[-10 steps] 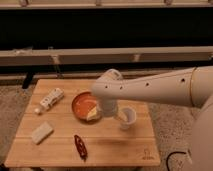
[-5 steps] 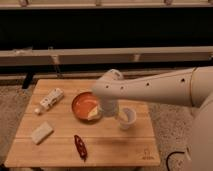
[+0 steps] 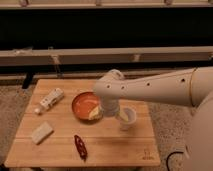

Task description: Place the ceramic cup in the ceramic bowl

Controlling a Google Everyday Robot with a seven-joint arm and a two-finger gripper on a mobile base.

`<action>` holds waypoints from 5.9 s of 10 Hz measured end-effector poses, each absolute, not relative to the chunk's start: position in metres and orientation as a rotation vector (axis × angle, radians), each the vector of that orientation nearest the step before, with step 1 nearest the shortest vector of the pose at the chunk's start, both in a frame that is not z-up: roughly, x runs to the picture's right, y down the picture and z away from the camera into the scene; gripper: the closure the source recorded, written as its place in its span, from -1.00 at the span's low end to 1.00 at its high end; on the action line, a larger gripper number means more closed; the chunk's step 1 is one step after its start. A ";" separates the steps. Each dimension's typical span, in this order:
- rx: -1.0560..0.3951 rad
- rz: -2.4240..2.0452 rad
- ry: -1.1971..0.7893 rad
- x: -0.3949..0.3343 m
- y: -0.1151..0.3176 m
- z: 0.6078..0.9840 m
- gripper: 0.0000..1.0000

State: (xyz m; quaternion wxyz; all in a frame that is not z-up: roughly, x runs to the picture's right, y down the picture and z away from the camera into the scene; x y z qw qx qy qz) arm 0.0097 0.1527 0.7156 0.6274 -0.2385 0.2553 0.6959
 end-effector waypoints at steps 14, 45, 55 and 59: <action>-0.570 1.564 0.598 0.028 0.146 0.774 -1.00; -0.534 1.318 0.549 -0.014 0.065 0.730 1.00; -0.523 1.114 0.509 -0.104 0.049 0.780 0.99; -0.520 1.101 0.510 -0.105 0.057 0.790 0.24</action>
